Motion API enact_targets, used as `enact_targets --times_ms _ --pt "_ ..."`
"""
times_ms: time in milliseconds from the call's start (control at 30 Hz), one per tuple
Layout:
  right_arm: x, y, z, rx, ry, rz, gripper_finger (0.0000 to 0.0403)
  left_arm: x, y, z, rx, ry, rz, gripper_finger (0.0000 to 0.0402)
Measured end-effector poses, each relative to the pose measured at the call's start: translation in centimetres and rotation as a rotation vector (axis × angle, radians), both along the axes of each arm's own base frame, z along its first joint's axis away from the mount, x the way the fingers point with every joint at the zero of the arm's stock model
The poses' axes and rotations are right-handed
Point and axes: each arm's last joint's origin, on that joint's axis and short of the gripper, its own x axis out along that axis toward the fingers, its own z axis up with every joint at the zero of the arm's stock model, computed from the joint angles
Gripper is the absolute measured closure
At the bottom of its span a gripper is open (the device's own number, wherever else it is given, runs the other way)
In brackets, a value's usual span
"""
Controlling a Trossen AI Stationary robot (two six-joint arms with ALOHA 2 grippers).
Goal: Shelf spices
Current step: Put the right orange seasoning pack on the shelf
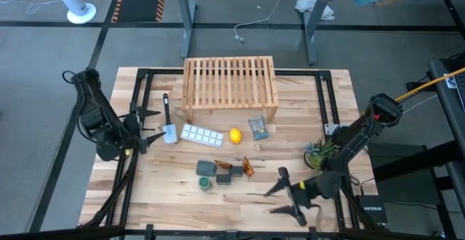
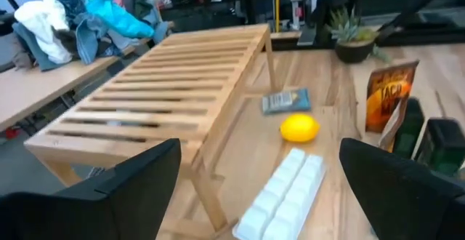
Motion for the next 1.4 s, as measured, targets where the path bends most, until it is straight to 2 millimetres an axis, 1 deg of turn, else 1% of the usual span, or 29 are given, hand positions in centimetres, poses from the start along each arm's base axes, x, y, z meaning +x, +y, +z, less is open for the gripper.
enact_targets --times_ms 100,200,267,400,500,633,800,900,1100,1233,1400 --pt "-0.3 -0.1 2.8 -0.036 -0.071 0.034 0.0152 0.1 -0.1 -1.4 -0.009 0.011 0.007 0.0034" --pt "-0.8 -1.2 5.3 -0.058 -0.047 0.008 0.0152 0.1 -0.2 -2.8 -0.031 0.031 0.008 0.0034" --pt "-0.9 -2.2 6.8 -0.057 -0.016 0.004 0.0152 0.1 -0.2 -3.8 -0.050 0.048 0.008 0.0034" --pt "-1.2 -4.6 9.7 -0.022 0.010 0.094 0.0152 0.1 -0.3 -5.5 -0.096 0.040 0.017 0.0034" --pt "-1.3 -6.6 11.0 -0.009 0.011 0.175 0.0152 0.3 -0.8 -6.2 -0.118 0.023 -0.003 0.0034" --pt "-1.2 -9.2 11.4 0.008 0.055 0.200 0.0152 0.5 -1.6 -6.9 -0.133 -0.003 -0.045 0.0034" --pt "-0.8 -11.6 10.9 0.048 0.168 0.110 0.0152 0.9 -2.3 -7.6 -0.142 -0.021 -0.091 0.0034" --pt "-0.6 -12.2 10.7 0.055 0.199 0.096 0.0152 1.1 -2.7 -8.1 -0.159 -0.043 -0.109 0.0034" --pt "-0.4 -12.9 10.4 0.064 0.250 0.200 0.0152 1.4 -3.3 -9.4 -0.184 -0.079 -0.161 0.0034" --pt "-1.2 -13.9 10.9 0.071 0.242 0.192 0.0152 1.5 -3.5 -10.0 -0.205 -0.112 -0.186 0.0034" --pt "-3.1 -15.3 11.9 0.085 0.211 0.167 0.0152 1.6 -3.6 -10.5 -0.227 -0.137 -0.223 0.0034"
